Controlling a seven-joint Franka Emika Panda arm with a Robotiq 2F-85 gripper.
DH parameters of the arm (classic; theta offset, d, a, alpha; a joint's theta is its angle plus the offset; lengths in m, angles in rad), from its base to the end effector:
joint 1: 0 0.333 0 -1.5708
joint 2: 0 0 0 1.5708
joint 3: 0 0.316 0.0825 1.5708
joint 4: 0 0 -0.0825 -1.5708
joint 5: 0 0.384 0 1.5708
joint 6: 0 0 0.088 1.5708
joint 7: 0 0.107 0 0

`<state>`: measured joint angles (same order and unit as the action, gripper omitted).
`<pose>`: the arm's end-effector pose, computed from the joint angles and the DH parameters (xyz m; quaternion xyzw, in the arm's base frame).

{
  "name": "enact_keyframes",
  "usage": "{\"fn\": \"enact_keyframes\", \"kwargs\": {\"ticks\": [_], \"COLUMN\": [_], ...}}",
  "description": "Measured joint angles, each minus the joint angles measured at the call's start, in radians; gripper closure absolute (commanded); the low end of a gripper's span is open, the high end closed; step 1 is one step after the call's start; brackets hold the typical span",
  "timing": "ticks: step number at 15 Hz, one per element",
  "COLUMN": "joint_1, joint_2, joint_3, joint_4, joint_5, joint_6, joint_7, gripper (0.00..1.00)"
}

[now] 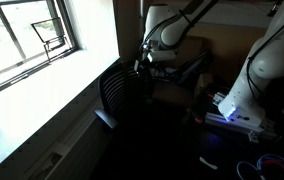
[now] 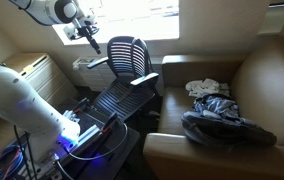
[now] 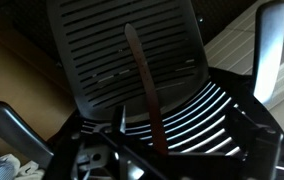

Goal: Move the belt to the seat of the black chair

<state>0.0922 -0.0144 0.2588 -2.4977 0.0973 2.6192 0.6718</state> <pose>0.4513 0.1627 0.3025 -0.9773 0.1989 -0.0467 0.0551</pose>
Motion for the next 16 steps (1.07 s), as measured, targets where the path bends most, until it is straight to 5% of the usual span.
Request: {"fn": "enact_keyframes", "kwargs": {"ticks": [4, 7, 13, 16], "joint_1": [0.011, 0.069, 0.096, 0.181], "joint_2": [0.211, 0.324, 0.323, 0.365], "joint_3": [-0.078, -0.180, -0.202, -0.311], "joint_4": [0.118, 0.227, 0.222, 0.226], "joint_5": [-0.034, -0.169, -0.187, -0.304], "joint_6": [-0.015, 0.025, 0.046, 0.244], "joint_7": [-0.168, -0.013, 0.000, 0.161], "gripper": [0.00, 0.00, 0.00, 0.00]}}
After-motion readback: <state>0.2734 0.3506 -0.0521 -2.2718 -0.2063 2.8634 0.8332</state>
